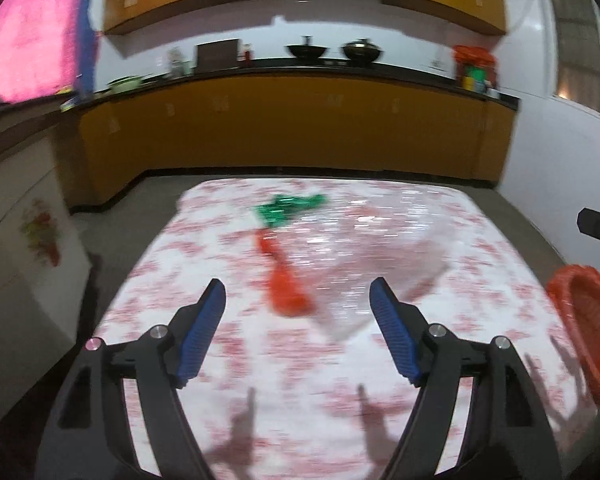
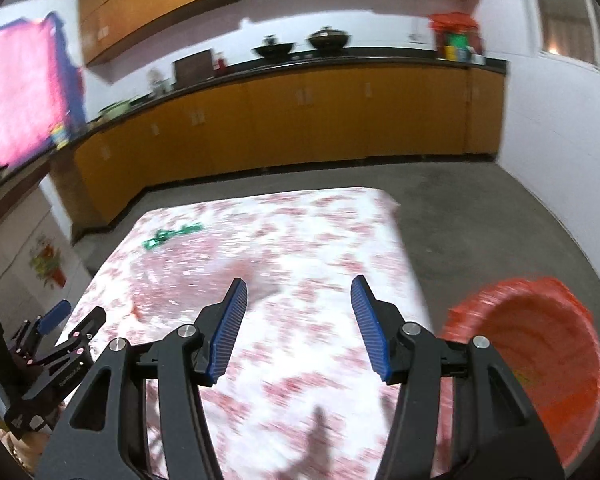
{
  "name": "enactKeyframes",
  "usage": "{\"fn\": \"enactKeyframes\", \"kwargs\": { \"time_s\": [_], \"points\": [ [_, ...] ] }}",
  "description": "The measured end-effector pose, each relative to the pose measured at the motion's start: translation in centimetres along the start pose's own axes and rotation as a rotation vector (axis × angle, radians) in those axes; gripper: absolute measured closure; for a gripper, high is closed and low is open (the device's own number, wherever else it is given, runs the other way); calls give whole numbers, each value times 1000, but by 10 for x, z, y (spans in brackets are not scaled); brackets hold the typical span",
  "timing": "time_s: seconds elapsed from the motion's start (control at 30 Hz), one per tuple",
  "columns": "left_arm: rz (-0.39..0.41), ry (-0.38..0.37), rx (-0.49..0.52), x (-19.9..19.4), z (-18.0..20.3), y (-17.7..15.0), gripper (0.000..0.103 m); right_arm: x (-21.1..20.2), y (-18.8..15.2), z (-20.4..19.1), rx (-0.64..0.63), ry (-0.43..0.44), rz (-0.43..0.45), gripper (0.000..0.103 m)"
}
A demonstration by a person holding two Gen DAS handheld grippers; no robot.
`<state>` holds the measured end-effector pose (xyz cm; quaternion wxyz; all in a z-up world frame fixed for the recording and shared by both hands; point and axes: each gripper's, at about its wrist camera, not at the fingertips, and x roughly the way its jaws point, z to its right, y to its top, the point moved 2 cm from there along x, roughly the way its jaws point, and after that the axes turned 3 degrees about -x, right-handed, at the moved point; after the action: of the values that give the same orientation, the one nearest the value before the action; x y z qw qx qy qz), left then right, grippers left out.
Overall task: Collect trash
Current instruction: 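Grasp the flat bubble wrap sheet with the right gripper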
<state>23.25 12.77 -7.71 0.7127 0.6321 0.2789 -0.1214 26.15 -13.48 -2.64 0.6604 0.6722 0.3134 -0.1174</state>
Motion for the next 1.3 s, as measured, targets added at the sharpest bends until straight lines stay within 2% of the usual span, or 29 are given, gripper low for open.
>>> {"fn": "enactKeyframes", "kwargs": {
  "time_s": [0.13, 0.37, 0.5, 0.63, 0.8, 0.87, 0.93, 0.97, 1.03, 1.13, 1.3],
  "points": [
    [-4, 45, -48, 2, -37, -1, 29, 32, 8, -33, -39, 25, -17, 48],
    [5, 84, -103, 4, -70, -2, 29, 84, 9, -70, -40, 38, -70, 48],
    [5, 90, -139, 6, -87, -2, 29, 110, 5, -86, -69, -4, -75, 36],
    [-4, 86, -160, 10, -98, -5, 28, 129, 8, -81, -31, -33, -82, 25],
    [-18, 74, -167, 17, -102, -6, 28, 150, 8, -76, -29, -45, -117, 21],
    [-22, 65, -172, 20, -103, -5, 28, 155, 5, -76, -29, -10, -137, 28],
    [-23, 60, -175, 22, -102, -5, 28, 158, 2, -80, -41, 31, -160, 53],
    [-24, 57, -175, 23, -101, -5, 28, 158, 1, -83, -56, 41, -163, 57],
    [-26, 51, -176, 24, -99, -5, 28, 155, 0, -89, -86, 43, -155, 73],
    [-28, 46, -172, 24, -96, -6, 28, 149, 0, -91, -92, 51, -143, 78],
    [-35, 37, -160, 23, -89, -5, 28, 130, 2, -83, -54, 69, -116, 81]
  ]
}}
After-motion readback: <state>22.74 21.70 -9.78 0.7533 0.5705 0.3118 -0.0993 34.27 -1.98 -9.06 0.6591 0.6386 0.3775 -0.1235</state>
